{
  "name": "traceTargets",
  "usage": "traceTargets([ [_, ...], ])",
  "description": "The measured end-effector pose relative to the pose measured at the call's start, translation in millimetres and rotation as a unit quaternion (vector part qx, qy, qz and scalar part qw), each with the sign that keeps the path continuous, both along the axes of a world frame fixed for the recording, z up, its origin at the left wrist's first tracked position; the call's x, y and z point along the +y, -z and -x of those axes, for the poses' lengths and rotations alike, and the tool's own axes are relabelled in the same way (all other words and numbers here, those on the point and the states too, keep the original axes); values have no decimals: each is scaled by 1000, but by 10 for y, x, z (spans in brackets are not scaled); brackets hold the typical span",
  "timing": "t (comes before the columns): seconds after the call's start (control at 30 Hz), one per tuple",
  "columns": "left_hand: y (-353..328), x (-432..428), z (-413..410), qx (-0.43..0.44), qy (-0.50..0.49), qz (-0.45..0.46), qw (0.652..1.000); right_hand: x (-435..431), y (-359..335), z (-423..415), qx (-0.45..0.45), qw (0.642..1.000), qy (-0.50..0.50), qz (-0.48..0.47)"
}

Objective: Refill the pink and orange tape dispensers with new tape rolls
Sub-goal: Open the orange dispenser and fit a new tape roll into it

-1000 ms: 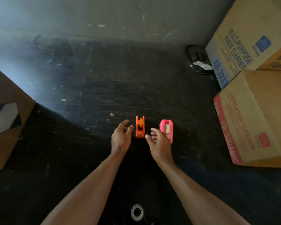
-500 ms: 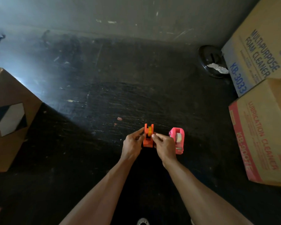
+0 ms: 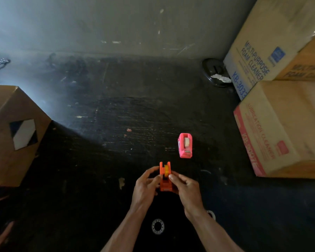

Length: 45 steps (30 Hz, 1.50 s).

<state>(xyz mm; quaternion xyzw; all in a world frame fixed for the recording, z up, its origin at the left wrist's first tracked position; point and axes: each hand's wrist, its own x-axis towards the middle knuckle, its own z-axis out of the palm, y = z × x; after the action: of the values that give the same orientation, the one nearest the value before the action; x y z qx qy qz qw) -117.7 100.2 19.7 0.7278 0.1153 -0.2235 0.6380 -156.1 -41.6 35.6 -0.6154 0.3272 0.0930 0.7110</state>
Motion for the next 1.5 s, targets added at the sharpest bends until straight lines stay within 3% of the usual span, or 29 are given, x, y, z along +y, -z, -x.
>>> traceTargets([
  [0.27, -126, 30, 530, 4, -11, 19, 1000, 27, -66, 530, -26, 1000, 9, 5],
  [0.47, 6, 110, 639, 31, -78, 42, 996, -40, -9, 703, -13, 999, 46, -18],
  [0.6, 80, 261, 583, -10, -61, -104, 993, -99, -32, 768, -6, 999, 48, 25],
  [0.73, 157, 358, 571, -91, 12, -284, 954, -118, -15, 827, -7, 998, 57, 29],
  [0.83, 205, 392, 611, -114, 48, -328, 936, -126, -7, 869, -4, 998, 54, 31],
  [1.0, 222, 372, 652, -92, 41, -285, 953, -132, 18, 921, -5, 998, 50, 43],
  [1.13, 219, 388, 688, -121, 49, -328, 936, -147, 12, 940, -3, 998, 45, 46],
  [1.27, 112, 336, 773, -102, 2, -319, 942, -149, -19, 952, 0, 997, 57, 49],
  [1.5, -94, 55, 941, -110, 38, -115, 987, -132, -96, 1027, -7, 999, 37, 36],
])
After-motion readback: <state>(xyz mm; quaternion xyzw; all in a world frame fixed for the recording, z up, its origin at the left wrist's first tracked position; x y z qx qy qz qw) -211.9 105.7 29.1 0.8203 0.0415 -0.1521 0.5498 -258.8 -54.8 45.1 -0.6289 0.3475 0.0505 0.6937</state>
